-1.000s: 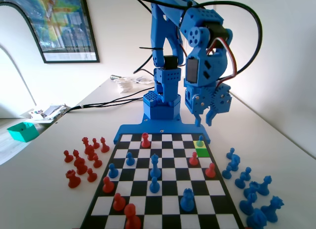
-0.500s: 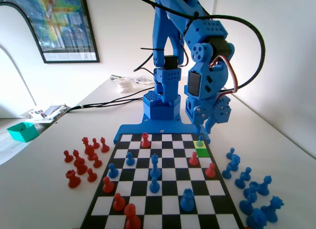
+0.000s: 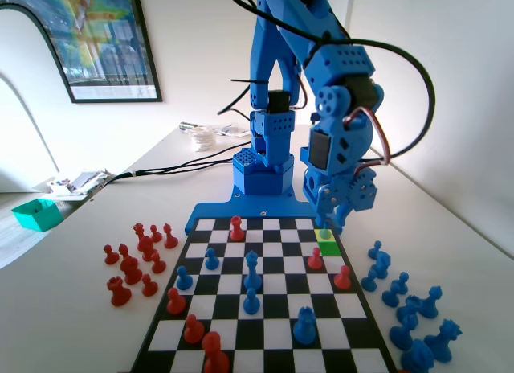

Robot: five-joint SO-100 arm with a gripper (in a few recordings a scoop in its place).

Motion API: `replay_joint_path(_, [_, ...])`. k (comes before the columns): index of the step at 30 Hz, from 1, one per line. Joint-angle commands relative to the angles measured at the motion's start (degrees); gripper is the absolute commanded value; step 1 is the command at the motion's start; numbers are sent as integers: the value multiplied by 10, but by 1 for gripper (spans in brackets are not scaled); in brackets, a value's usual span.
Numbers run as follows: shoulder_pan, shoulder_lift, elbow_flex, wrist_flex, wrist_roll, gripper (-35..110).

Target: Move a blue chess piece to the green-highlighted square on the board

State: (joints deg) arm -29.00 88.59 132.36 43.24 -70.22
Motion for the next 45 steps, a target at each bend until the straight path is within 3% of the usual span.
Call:
replay_joint_path(1, [-12, 8, -14, -1, -7, 14])
replay_joint_path(32, [-1, -38, -13, -18, -32, 12])
replay_joint_path(45, [5, -34, -52, 7, -33, 1])
